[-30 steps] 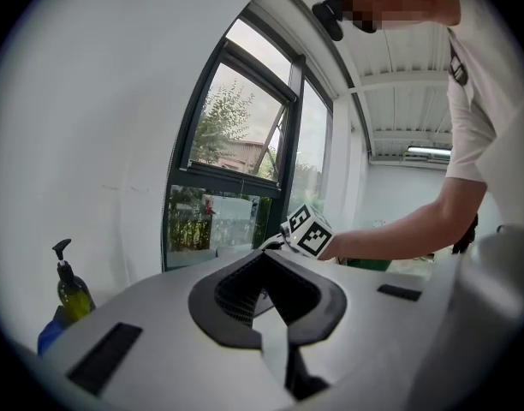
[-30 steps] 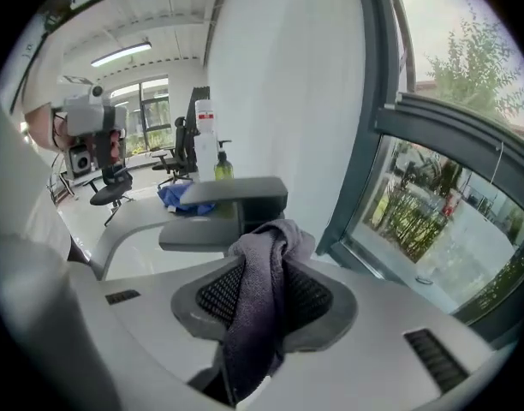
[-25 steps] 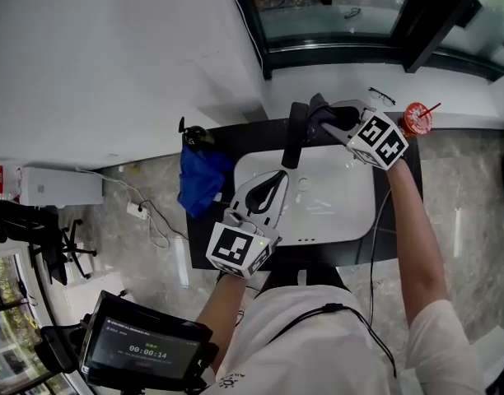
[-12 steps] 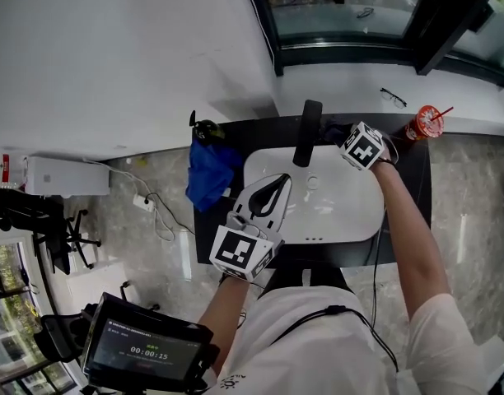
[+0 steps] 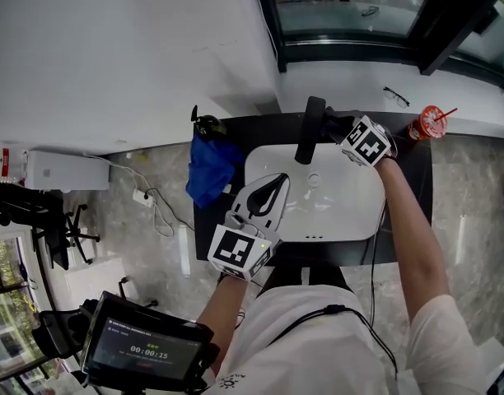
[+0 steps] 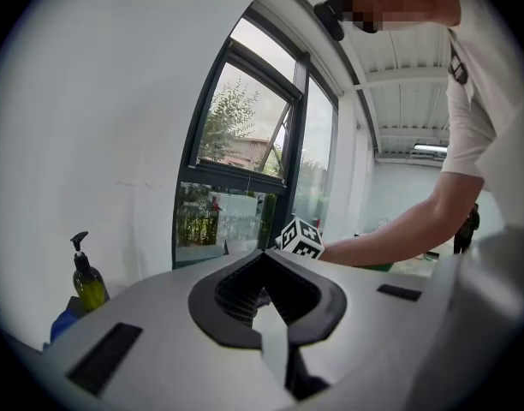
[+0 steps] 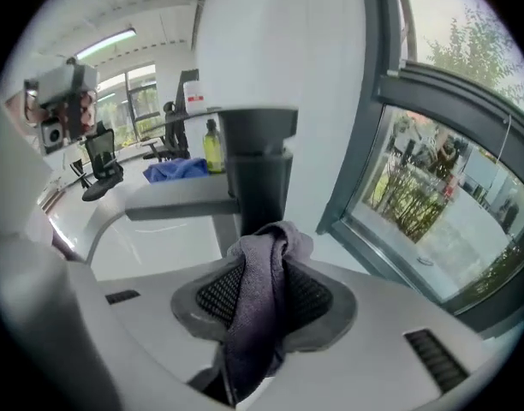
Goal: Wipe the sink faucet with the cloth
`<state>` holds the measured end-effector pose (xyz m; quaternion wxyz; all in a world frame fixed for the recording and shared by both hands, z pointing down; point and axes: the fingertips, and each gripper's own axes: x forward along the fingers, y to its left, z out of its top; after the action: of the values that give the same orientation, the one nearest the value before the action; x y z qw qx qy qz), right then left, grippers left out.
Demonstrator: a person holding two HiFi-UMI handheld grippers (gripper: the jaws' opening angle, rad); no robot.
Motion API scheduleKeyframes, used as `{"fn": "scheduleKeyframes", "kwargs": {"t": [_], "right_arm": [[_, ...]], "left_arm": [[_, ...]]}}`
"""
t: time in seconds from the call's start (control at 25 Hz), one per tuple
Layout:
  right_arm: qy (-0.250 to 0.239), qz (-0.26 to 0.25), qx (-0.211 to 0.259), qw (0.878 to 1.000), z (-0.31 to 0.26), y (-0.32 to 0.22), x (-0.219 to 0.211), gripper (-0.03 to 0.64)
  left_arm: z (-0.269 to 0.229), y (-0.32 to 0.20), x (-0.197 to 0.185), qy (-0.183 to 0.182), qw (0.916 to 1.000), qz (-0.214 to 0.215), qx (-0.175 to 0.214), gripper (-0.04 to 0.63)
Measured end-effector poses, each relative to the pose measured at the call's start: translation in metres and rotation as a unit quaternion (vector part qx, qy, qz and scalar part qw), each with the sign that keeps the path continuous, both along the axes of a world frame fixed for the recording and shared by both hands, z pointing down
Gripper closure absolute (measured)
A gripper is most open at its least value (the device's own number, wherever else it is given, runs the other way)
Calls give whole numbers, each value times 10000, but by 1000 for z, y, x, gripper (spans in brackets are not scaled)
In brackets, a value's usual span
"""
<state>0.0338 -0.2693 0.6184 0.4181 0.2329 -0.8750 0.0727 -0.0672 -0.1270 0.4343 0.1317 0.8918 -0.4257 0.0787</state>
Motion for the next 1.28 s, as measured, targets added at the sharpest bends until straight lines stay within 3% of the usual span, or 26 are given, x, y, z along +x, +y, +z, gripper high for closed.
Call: {"fn": "scheduleKeyframes", "kwargs": {"t": [0.24, 0.44, 0.52, 0.68, 0.84, 1.04, 1.28], "right_arm": [[-874, -109, 603, 9943, -80, -3, 6, 495], [-1895, 357, 717, 9786, -130, -15, 19, 497], [-1710, 554, 682, 9813, -119, -22, 29, 496], [-394, 451, 311, 9977, -48, -15, 36, 497], [417, 355, -257, 9982, 22, 6, 35, 497], [682, 295, -459, 9962, 51, 13, 17, 495], [410, 85, -370, 9984, 44, 6, -1, 497]], "left_arm": [[-9, -3, 11, 44, 9999, 112, 95, 601], [-14, -3, 14, 52, 9998, 139, 153, 601], [-14, -3, 14, 53, 9998, 133, 166, 601], [-13, -1, 10, 27, 9999, 77, 150, 601], [-12, 4, 12, -24, 9999, 55, 91, 601], [-14, 13, 3, -56, 10000, 21, 60, 601], [-10, 14, -14, -115, 9998, -182, 44, 601]]}}
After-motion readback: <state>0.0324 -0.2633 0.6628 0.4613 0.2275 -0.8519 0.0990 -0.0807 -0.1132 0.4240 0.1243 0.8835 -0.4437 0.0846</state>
